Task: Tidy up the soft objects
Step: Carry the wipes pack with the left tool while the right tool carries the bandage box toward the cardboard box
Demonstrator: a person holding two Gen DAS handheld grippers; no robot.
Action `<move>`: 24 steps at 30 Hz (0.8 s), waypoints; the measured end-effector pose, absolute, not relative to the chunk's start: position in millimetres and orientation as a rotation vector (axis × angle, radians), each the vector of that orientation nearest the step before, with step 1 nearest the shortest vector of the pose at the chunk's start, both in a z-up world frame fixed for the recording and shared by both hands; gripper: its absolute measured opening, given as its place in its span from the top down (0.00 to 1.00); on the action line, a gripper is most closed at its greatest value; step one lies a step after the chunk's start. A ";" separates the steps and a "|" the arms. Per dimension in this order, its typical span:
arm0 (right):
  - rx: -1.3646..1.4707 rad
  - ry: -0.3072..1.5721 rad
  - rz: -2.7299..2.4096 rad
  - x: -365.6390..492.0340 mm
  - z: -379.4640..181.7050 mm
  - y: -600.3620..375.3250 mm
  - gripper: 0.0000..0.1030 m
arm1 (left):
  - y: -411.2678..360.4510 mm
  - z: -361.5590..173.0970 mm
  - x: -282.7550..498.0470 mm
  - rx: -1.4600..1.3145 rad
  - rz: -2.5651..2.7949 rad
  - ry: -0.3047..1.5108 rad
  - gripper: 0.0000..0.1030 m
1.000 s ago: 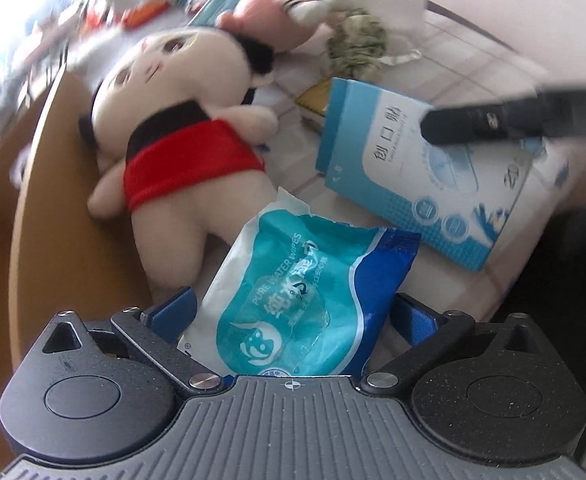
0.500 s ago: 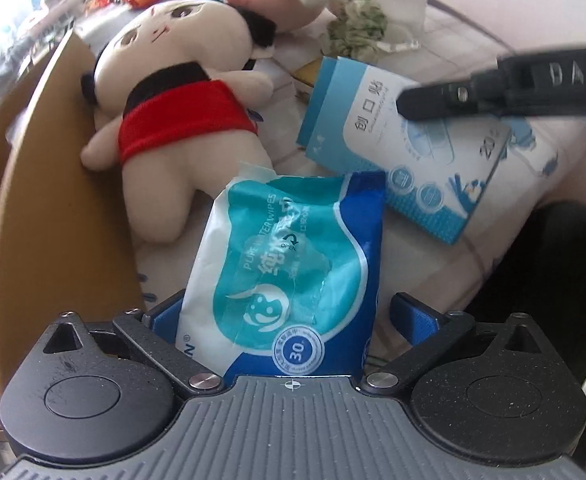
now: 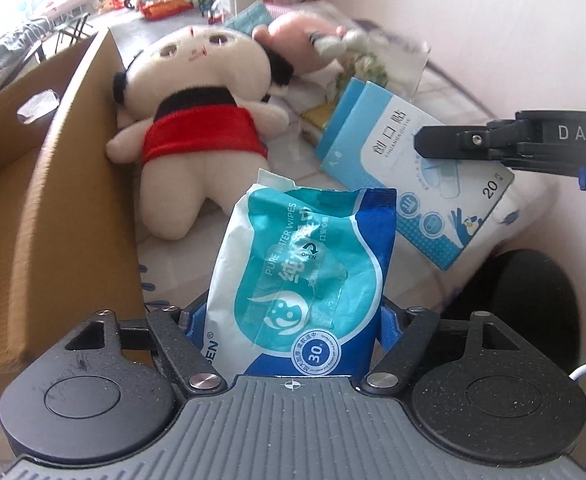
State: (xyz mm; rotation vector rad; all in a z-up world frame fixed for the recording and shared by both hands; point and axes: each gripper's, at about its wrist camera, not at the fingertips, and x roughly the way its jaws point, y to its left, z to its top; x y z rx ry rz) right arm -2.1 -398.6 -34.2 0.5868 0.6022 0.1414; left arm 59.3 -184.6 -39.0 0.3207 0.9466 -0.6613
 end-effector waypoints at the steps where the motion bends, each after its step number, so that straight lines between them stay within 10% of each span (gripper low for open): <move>1: 0.578 0.592 0.138 -6.9 -28.1 -396.7 0.79 | -182.5 -36.1 57.8 0.303 -0.666 0.939 0.26; 24: 0.447 0.436 0.507 77.4 143.4 -227.3 0.79 | 14.2 109.1 102.8 0.007 -0.379 0.646 0.26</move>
